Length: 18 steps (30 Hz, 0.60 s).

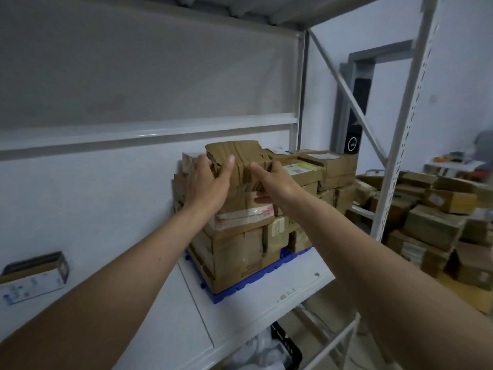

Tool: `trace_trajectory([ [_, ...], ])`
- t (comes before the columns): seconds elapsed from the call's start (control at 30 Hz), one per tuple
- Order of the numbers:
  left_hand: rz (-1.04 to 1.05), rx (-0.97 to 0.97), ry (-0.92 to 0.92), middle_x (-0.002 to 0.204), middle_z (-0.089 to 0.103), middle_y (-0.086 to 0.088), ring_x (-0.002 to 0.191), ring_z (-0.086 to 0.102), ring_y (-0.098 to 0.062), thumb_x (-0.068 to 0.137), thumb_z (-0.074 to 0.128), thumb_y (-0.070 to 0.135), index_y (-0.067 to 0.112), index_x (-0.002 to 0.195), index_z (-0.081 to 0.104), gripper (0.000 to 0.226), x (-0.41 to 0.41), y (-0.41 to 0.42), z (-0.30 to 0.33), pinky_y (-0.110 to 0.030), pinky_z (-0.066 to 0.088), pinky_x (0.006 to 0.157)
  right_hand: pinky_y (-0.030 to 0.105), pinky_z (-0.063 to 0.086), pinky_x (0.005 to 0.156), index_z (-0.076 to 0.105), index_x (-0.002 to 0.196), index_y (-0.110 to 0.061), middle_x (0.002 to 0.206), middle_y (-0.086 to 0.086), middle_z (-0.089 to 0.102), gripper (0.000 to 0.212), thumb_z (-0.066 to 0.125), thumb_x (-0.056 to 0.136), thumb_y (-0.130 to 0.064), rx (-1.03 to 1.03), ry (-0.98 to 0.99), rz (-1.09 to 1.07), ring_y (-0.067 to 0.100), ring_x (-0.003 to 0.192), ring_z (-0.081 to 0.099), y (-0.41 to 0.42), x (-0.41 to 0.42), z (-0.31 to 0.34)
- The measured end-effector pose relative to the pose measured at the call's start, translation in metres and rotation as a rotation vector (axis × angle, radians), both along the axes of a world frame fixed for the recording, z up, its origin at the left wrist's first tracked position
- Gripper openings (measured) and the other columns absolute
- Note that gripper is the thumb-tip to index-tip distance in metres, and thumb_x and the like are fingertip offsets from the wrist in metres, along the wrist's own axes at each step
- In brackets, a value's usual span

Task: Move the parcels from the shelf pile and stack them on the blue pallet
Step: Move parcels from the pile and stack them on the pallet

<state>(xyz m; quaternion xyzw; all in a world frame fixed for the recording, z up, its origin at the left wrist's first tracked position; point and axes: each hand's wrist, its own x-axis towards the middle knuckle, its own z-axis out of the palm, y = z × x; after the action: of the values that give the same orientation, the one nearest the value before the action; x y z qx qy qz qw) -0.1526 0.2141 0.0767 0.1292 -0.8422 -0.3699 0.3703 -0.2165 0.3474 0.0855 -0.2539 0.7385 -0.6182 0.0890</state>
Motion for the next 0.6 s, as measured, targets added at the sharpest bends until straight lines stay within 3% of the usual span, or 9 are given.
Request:
trace_trajectory([
  [0.1,0.033,-0.042,0.036,0.089,0.043,0.012,0.077,0.041,0.005,0.094,0.035,0.059,0.018,0.095,0.041,0.041,-0.031,0.013,0.003,-0.01,0.025,0.062,0.043,0.056,0.085,0.027,0.14,-0.011,0.13,0.017,0.051,0.061,0.051,0.094,-0.042,-0.071,-0.043,-0.051,0.03,0.106,0.059,0.01,-0.028,0.003],
  [0.13,0.046,-0.05,0.044,0.087,0.041,0.011,0.072,0.036,0.008,0.094,0.035,0.059,0.018,0.089,0.04,0.041,-0.041,0.016,0.004,-0.01,0.022,0.058,0.043,0.057,0.083,0.027,0.139,-0.012,0.13,0.017,0.05,0.06,0.051,0.094,-0.042,-0.101,-0.06,-0.065,0.031,0.106,0.059,0.013,-0.037,0.005],
  [0.3,-0.018,-0.051,0.124,0.092,0.047,-0.004,0.073,0.042,-0.012,0.095,0.036,0.054,0.013,0.081,0.042,0.044,-0.104,0.02,0.013,-0.026,0.028,0.06,0.047,0.055,0.085,0.027,0.138,-0.021,0.129,0.015,0.048,0.058,0.057,0.092,-0.039,-0.189,-0.123,-0.075,0.034,0.114,0.055,0.022,-0.093,0.016],
  [0.47,-0.072,-0.095,0.095,0.079,0.047,0.0,0.07,0.045,-0.011,0.095,0.031,0.059,0.018,0.072,0.041,0.048,-0.165,0.013,0.041,-0.026,0.03,0.057,0.046,0.059,0.07,0.037,0.127,-0.02,0.112,0.009,0.05,0.046,0.063,0.09,-0.026,-0.293,-0.182,-0.07,0.031,0.102,0.058,0.018,-0.16,0.051],
  [0.53,-0.091,-0.127,0.085,0.077,0.048,0.0,0.071,0.046,-0.014,0.096,0.029,0.058,0.014,0.07,0.044,0.053,-0.187,0.004,0.055,-0.028,0.032,0.059,0.048,0.057,0.076,0.04,0.122,-0.021,0.102,0.007,0.05,0.039,0.062,0.09,-0.02,-0.3,-0.184,-0.079,0.028,0.095,0.057,0.017,-0.189,0.066],
  [0.6,-0.109,-0.151,0.035,0.084,0.053,0.001,0.079,0.049,-0.016,0.096,0.028,0.058,0.012,0.082,0.053,0.054,-0.21,-0.005,0.066,-0.03,0.034,0.063,0.051,0.053,0.084,0.041,0.124,-0.023,0.1,0.007,0.05,0.038,0.059,0.091,-0.017,-0.279,-0.148,-0.092,0.027,0.093,0.057,0.019,-0.219,0.077],
])
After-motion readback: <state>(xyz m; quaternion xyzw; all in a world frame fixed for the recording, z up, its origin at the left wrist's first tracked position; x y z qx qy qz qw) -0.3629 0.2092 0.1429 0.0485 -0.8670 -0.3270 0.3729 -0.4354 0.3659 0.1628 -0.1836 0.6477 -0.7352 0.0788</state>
